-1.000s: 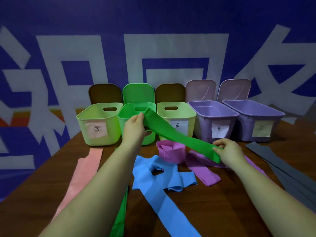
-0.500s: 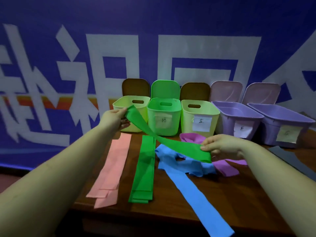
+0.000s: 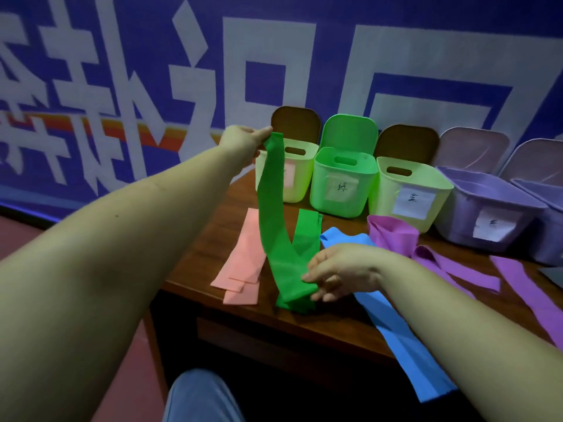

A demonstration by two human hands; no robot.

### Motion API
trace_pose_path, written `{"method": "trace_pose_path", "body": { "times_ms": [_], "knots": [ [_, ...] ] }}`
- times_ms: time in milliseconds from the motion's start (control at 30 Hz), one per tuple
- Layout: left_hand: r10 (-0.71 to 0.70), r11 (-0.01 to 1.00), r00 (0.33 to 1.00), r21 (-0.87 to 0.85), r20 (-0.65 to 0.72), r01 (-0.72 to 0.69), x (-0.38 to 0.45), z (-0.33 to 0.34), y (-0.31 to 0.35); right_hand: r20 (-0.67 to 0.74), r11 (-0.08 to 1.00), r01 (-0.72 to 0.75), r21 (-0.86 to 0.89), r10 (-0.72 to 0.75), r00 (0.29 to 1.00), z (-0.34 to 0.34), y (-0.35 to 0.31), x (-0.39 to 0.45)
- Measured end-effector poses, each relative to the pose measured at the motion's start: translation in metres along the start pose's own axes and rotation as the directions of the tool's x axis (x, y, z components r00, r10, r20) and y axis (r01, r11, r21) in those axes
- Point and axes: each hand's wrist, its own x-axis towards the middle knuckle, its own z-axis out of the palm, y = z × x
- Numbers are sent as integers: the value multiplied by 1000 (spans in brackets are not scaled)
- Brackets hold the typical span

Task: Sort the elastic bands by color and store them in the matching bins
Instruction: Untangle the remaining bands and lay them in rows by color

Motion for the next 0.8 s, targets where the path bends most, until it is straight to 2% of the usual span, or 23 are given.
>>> {"method": "trace_pose_path", "body": {
  "times_ms": [67, 167, 267, 367, 433, 500, 567, 667, 800],
  "knots": [
    [22, 1000, 1000, 5, 21, -22, 1, 4, -3, -91, 984, 32, -173, -48, 995, 10, 5, 7],
    [50, 999, 997, 5, 63, -50, 2, 10, -11, -258, 825, 20, -565, -199, 945, 16, 11, 15],
    [70, 997, 990, 24, 119, -74, 0, 16, -15, -283, 727, -32, -686, -226, 932, 18, 15, 14],
    [94, 994, 978, 39, 184, -103, -1, 21, -16, -332, 767, -47, -640, -221, 917, 9, 10, 12],
    [103, 994, 968, 17, 229, -110, -1, 24, -14, -433, 868, 17, -497, -265, 862, -2, 4, 14],
    [116, 993, 956, 0, 269, -120, -1, 27, -13, -538, 925, 118, -360, -310, 784, -13, -6, 16],
    [129, 991, 944, 0, 305, -135, 1, 32, -11, -573, 933, 231, -276, -353, 739, -24, -20, 18],
    [128, 989, 923, 19, 364, -145, 4, 41, -8, -560, 920, 371, -126, -375, 739, -34, -43, 22],
    [124, 987, 908, 44, 400, -155, 13, 51, -7, -606, 926, 363, -108, -351, 714, -46, -54, 42]
  ]
}}
